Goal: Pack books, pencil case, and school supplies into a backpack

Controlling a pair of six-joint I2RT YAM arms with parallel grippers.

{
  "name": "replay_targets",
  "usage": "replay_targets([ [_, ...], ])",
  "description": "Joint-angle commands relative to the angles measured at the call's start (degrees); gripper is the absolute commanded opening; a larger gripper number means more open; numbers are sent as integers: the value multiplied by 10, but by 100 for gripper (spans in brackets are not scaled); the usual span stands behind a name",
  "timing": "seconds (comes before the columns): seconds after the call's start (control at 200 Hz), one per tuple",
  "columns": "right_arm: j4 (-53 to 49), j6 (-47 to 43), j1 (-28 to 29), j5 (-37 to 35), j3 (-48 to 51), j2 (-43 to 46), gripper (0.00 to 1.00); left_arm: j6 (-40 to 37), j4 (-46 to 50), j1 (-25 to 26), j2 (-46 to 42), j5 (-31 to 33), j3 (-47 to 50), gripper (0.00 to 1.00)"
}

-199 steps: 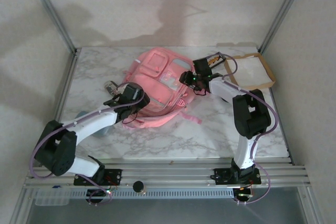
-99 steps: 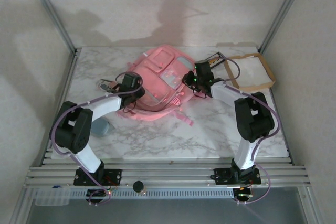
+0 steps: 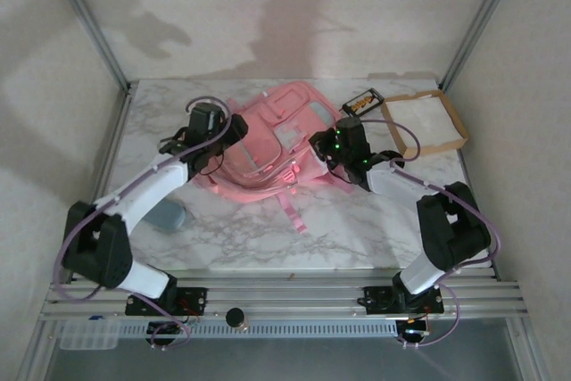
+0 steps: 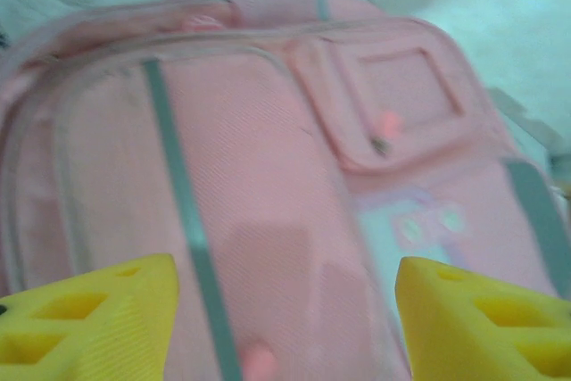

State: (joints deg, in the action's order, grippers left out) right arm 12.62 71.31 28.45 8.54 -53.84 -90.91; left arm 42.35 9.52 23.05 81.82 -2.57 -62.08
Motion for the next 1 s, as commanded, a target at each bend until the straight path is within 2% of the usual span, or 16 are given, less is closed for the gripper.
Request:
replay_targets([
  [0.0,63,29,10,-4,9,38,0,47,60,72,-45,9,16,66],
  [0.095,86,49,14,-12,32,58,0,111,23,134,-59,-7,37,66],
  [0.15,81,56,14,-10,33,62,0,139,19,173,-56,4,37,66],
  [0.235,98,63,14,9,37,59,0,154,49,217,-41,39,17,64],
  [0.355,111,76,15,27,41,56,0,144,54,254,-9,47,9,59],
  [0.426,115,75,15,30,43,58,0,117,63,259,27,45,-11,56],
  [0.501,113,79,14,29,46,63,0,83,88,266,66,70,-50,54],
  [0.696,116,81,14,37,36,61,0,30,134,265,153,109,-134,53],
  [0.786,123,86,14,34,37,60,0,46,143,257,174,120,-146,50],
  [0.896,120,85,14,36,33,57,0,62,112,243,187,97,-134,47],
  [0.996,116,82,13,36,30,56,0,76,156,244,200,144,-150,44],
])
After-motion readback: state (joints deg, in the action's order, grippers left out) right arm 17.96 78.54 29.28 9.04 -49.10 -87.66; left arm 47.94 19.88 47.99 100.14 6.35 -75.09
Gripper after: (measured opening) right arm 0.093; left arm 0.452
